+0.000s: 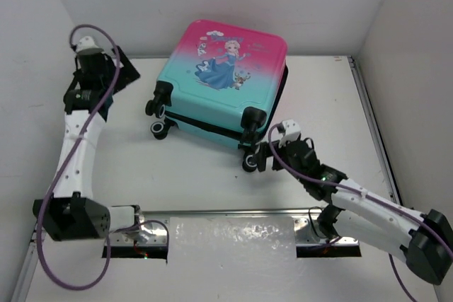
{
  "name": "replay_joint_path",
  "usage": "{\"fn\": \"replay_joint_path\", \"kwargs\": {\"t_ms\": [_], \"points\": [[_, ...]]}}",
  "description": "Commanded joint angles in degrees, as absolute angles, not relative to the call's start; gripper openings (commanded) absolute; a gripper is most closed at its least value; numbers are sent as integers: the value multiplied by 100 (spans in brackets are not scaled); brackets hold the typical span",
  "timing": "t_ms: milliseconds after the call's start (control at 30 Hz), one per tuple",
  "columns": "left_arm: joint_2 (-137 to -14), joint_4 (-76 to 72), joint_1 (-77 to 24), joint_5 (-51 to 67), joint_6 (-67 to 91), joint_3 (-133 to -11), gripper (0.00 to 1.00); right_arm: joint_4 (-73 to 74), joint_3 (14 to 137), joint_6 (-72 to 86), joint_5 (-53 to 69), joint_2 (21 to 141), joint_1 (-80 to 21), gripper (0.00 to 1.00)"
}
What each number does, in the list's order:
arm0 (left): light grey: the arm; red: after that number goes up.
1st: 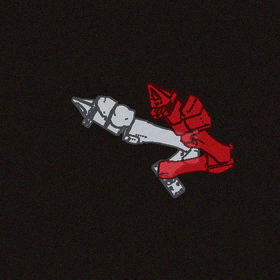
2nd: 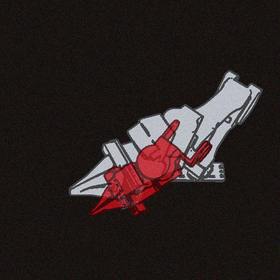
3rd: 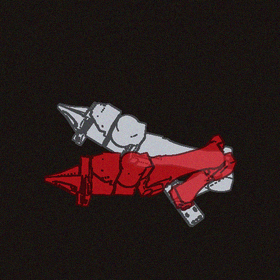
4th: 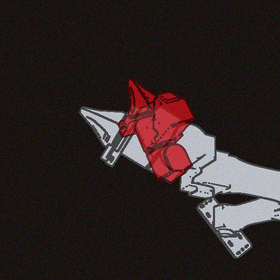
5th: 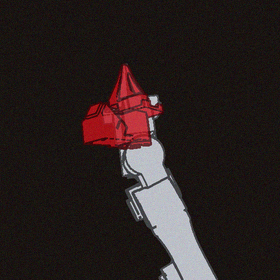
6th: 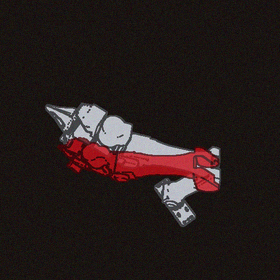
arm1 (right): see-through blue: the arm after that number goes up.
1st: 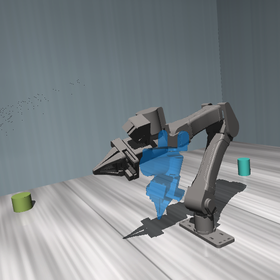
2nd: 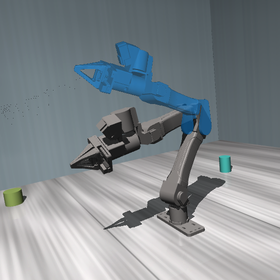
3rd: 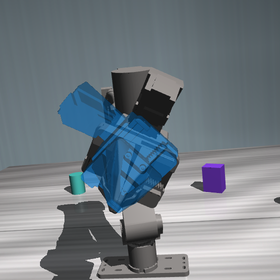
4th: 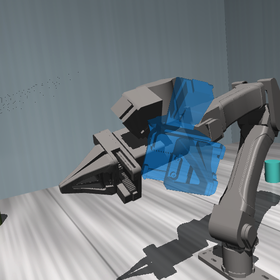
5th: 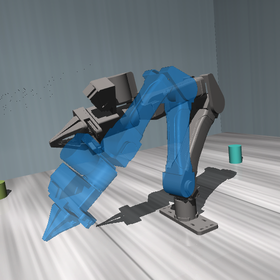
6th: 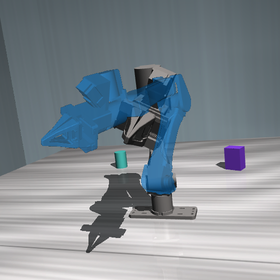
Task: Pack the luggage
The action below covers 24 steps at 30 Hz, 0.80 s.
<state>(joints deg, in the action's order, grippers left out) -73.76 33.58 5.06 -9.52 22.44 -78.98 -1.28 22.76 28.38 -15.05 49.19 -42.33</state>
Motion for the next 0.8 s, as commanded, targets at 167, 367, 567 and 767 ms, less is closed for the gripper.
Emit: {"fn": "replay_joint_path", "kwargs": {"t_ms": [167,367,567,767], "points": [[-7629,3278,-737,464,1064,-7620,98,-1793,2362,2690,-1825,6027,-4641,38],[-7462,3752,-1687,-1087,993,-7656,97,-1864,2994,2663,-1978,5994,-4623,18],[-7567,4034,-1679,-2522,959,-7708,100,-750,3989,2532,-2662,6266,-4606,21],[-8174,4334,-1626,-2840,818,-7814,100,-396,4324,2321,-2716,6275,-4544,24]]}}
